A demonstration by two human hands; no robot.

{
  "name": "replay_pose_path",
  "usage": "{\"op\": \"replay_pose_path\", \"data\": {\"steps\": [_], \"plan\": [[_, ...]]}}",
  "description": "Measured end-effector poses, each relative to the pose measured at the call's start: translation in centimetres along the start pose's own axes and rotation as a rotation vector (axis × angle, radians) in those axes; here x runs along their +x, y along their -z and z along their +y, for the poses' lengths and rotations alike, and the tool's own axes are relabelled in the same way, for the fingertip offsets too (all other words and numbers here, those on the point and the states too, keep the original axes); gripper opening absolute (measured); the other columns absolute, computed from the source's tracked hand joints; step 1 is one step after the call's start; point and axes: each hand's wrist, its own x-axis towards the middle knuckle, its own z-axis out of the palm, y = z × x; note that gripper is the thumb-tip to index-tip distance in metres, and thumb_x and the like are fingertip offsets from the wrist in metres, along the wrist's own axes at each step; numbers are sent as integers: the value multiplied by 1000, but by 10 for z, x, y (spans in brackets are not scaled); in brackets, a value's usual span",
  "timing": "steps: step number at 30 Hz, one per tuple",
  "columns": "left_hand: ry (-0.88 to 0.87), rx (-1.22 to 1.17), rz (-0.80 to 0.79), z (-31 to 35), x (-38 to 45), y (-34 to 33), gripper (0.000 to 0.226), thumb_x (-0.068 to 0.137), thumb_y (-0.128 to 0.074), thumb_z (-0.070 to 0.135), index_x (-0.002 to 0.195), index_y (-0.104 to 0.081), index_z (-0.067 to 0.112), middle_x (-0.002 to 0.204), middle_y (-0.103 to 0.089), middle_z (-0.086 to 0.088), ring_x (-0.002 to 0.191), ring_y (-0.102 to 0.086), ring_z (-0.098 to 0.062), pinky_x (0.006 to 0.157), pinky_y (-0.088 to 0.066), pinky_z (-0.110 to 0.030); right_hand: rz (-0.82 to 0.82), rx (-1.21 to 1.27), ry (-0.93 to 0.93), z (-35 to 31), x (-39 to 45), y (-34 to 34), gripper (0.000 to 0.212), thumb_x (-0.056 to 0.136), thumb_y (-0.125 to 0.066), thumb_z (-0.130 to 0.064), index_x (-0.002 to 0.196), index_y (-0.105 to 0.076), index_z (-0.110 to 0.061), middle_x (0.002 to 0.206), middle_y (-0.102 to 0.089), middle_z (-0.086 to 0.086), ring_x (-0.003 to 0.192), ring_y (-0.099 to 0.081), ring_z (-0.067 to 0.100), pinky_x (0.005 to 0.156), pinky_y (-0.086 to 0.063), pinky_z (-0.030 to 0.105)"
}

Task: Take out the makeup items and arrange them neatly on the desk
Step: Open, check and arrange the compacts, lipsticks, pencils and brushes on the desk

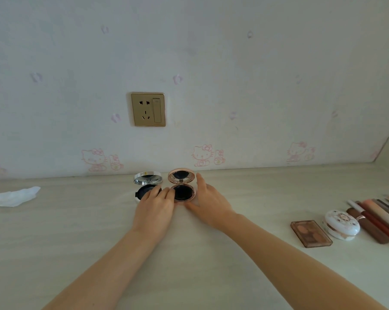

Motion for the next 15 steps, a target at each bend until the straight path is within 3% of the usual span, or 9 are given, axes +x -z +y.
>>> {"op": "replay_pose_path", "data": {"steps": [4, 7, 11, 15], "plan": [[-15, -18, -9, 11, -6, 16, 46, 52, -89, 10, 94, -73, 6, 90, -74, -5, 92, -68, -28, 70, -57, -34, 18, -248, 55, 1, -23, 24, 70, 98, -46, -35, 151, -8, -10, 148, -35, 10, 138, -31, 24, 104, -34, 34], [-57, -76, 15, 29, -8, 34, 39, 55, -88, 14, 91, -73, 8, 88, -73, -3, 90, -69, -26, 68, -56, -33, 19, -342, 74, 12, -43, 45, 64, 98, -45, -28, 150, -11, -10, 147, -36, 11, 139, -28, 25, 105, -33, 35], [-73, -226, -10, 66, -11, 48, 35, 70, -80, 18, 103, -70, 12, 89, -72, -1, 94, -65, -23, 68, -56, -33, 37, -389, 52, 33, -76, 79, 60, 98, -44, -23, 149, -14, -11, 141, -41, 9, 134, -33, 25, 100, -36, 34], [-78, -422, -78, 122, -17, 64, 37, 91, -57, 22, 127, -58, 14, 113, -67, 0, 117, -53, -20, 87, -49, -34, 64, -435, 21, 63, -110, 112, 54, 98, -42, -24, 147, -22, -11, 139, -45, 8, 133, -35, 24, 102, -37, 33]]}}
